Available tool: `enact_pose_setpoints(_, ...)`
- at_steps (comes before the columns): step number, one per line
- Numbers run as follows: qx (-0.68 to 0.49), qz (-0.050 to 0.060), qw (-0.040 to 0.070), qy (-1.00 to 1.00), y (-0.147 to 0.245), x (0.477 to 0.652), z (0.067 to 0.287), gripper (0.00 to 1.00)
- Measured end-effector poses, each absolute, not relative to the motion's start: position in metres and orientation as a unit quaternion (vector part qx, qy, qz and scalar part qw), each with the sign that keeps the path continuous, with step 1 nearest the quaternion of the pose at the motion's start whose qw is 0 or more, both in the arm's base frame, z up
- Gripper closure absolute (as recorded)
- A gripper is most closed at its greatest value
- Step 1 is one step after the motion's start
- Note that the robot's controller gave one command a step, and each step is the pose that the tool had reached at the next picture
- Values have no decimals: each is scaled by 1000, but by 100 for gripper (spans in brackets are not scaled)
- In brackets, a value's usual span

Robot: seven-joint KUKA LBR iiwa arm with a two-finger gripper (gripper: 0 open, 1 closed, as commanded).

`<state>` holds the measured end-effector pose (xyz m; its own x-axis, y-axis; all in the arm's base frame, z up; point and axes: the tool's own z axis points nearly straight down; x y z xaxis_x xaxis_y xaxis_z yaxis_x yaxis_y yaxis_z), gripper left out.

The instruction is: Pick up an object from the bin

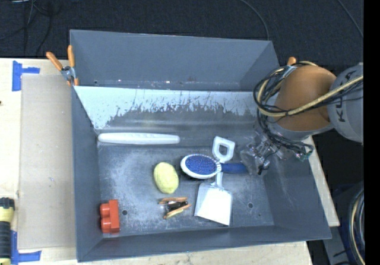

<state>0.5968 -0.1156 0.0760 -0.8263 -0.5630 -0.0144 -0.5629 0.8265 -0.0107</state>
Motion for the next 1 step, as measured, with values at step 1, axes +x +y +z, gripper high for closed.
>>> enact_pose_setpoints(1,-464,-6,11,886,-95,607,78,100)
